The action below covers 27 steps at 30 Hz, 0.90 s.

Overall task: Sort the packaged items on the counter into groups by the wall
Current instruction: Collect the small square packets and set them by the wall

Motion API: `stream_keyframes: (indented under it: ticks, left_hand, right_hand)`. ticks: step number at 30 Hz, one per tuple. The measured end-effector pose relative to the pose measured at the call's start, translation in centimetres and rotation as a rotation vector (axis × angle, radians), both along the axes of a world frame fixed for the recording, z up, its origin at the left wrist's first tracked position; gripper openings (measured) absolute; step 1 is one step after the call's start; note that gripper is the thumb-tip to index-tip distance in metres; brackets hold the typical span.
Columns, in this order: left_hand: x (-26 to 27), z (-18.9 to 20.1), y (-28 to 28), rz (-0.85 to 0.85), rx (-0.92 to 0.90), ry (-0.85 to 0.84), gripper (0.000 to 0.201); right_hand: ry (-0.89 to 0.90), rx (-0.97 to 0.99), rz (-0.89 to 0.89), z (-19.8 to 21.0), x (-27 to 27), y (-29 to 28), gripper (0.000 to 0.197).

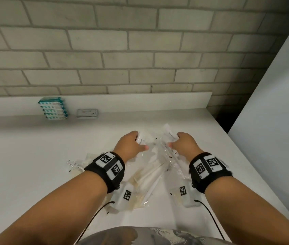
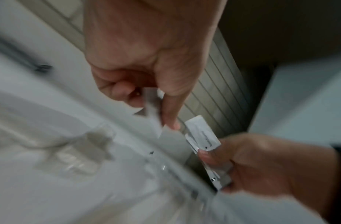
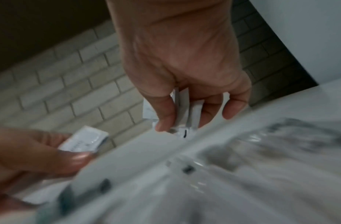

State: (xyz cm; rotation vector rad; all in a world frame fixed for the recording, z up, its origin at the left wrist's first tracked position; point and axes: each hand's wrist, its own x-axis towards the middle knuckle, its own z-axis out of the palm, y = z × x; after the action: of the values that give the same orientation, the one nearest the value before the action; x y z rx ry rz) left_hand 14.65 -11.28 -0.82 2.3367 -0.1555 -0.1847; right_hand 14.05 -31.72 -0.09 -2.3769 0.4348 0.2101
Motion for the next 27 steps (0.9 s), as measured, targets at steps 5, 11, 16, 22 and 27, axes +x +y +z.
stream_keyframes:
  ticks: [5,11,16,22,27]
  left_hand:
    - [-2.2,3.4,0.0,0.199,-0.825,0.091,0.020]
    - [-4.7,5.1,0.1,0.226,-1.080,0.298,0.045]
    - [-7.0,4.8,1.4,-0.042,-1.172,0.430,0.030]
    - [-8.3,3.5,4.6,-0.102,-1.170,0.409,0.033]
    - [-8.8,3.1,7.2,0.047,-1.097,0.331,0.031]
  right_hand:
    - [-0.218,0.626,0.141,3.6,-2.4,4.4,0.047]
    - [-0.284,0.721,0.199,5.0,-4.5,7.8,0.029]
    - [-0.375,0.654,0.106,4.5,-5.8,9.0,0.018]
    - [-0.368,0.485,0.229,5.0,-7.2,10.8,0.016]
    - [-0.362,0.521,0.143,5.2,-7.0,11.8,0.014]
